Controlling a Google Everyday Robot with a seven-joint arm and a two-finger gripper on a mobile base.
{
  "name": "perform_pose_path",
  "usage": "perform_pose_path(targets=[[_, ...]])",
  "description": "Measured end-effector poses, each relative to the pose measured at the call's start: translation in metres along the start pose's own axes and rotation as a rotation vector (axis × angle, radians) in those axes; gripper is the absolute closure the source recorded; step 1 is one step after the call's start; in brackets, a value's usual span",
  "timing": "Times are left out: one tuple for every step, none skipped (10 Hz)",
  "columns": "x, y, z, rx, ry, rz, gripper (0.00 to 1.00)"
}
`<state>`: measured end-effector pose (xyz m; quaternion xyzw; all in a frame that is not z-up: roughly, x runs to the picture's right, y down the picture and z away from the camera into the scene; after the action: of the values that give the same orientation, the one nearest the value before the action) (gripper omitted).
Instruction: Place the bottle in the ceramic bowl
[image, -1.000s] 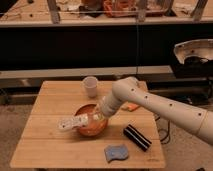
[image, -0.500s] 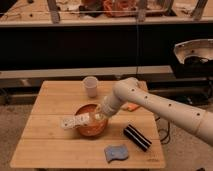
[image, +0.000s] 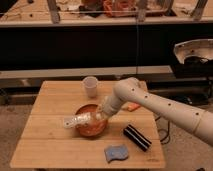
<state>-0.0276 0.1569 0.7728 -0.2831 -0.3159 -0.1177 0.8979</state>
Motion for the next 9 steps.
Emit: perform_pose_path(targets=[[0.0017, -0.0002, -0.0003, -0.001, 0.001, 0.004, 0.94], [0.0036, 0.0000, -0.0005, -0.004, 0.002, 0.009, 0.94], [0.0052, -0.0004, -0.0009, -0.004, 0.002, 0.015, 0.89], [0.0063, -0.0004, -0.0003, -0.006, 0.002, 0.018, 0.84], [0.0075, -0.0013, 0.0002, -0.009, 0.002, 0.022, 0.73], [0.0082, -0.0018, 0.0003, -0.012, 0.003, 0.024, 0.68], [0.0085, -0.0024, 0.0007, -0.014, 0.002, 0.026, 0.63], [0.0102, -0.0030, -0.0003, -0.015, 0.003, 0.030, 0.54], [0.0115, -0.0032, -0.0006, -0.015, 0.002, 0.033, 0.53]])
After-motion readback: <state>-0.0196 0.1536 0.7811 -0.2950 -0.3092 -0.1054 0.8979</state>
